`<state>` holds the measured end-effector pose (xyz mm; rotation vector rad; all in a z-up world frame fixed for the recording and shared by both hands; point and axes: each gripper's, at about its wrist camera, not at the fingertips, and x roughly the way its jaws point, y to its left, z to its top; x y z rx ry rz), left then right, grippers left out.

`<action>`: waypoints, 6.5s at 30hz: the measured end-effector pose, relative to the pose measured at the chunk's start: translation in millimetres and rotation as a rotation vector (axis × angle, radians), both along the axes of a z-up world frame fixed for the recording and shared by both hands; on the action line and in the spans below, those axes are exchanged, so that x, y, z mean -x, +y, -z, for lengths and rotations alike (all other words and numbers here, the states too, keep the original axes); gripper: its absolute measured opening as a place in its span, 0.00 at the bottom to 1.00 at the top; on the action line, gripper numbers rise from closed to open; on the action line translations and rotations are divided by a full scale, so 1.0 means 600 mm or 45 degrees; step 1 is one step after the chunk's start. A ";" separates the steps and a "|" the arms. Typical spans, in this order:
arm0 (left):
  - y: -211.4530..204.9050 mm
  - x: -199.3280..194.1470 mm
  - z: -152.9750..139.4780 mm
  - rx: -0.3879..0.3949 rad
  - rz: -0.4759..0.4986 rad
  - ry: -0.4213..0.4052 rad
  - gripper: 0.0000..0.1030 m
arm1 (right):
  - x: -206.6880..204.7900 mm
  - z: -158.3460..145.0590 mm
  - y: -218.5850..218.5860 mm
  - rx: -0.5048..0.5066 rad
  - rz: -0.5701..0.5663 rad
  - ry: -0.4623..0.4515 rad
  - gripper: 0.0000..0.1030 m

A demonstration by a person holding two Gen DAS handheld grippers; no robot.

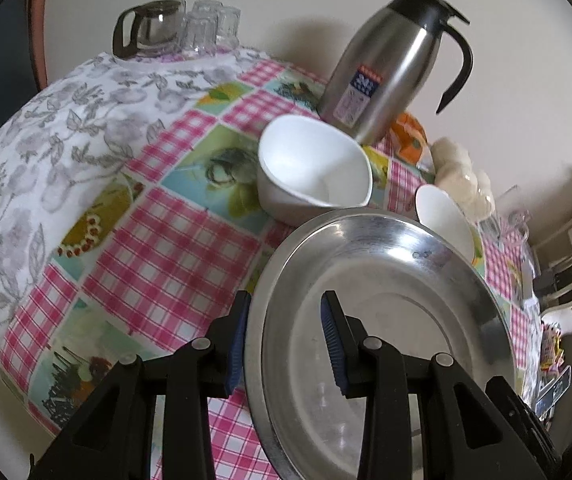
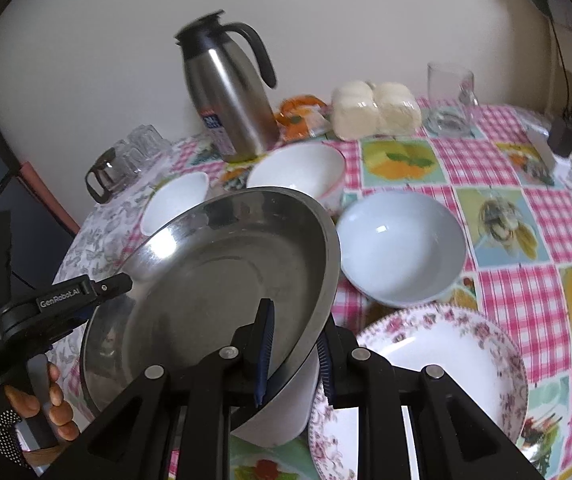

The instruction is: Organize plates and bowls

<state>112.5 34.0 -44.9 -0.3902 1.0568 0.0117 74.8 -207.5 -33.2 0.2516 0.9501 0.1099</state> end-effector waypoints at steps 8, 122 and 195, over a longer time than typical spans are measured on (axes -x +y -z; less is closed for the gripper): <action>-0.004 -0.004 0.012 -0.019 0.016 0.061 0.35 | -0.003 0.017 -0.001 0.021 0.000 0.072 0.23; -0.157 0.059 -0.117 -0.011 0.359 -0.481 0.99 | 0.063 -0.044 -0.177 0.118 0.365 0.014 1.00; -0.346 0.139 0.057 0.064 0.567 0.249 0.77 | 0.084 0.131 -0.255 0.020 0.291 0.405 0.27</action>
